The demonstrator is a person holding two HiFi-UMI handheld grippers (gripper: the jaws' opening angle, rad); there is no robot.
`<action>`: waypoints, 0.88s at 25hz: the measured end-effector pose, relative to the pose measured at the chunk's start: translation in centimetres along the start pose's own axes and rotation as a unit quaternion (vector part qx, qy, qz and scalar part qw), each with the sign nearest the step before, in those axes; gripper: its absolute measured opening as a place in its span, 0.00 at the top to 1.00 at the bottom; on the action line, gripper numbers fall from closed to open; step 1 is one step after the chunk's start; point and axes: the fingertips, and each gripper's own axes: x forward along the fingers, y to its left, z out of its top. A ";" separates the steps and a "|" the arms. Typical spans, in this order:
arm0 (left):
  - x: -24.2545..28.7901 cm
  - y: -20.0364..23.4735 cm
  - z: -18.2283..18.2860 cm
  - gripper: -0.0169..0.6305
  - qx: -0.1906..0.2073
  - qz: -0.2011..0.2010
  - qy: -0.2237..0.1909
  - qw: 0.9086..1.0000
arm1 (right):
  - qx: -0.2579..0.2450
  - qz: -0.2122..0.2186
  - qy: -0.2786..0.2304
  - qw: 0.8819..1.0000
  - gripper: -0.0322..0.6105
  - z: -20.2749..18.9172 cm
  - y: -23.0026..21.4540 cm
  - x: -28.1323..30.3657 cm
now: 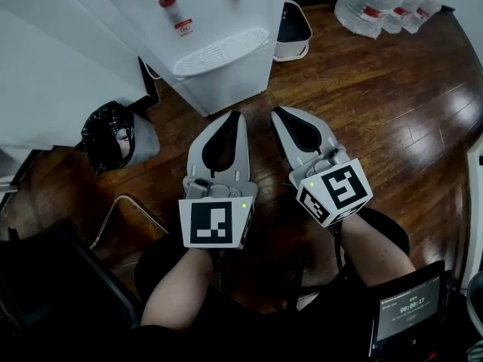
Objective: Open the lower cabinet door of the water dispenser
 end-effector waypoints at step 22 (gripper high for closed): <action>0.5 -0.4 -0.7 0.94 0.000 -0.001 0.012 1.000 | -0.007 0.017 0.007 1.000 0.94 -0.2 0.8 0.3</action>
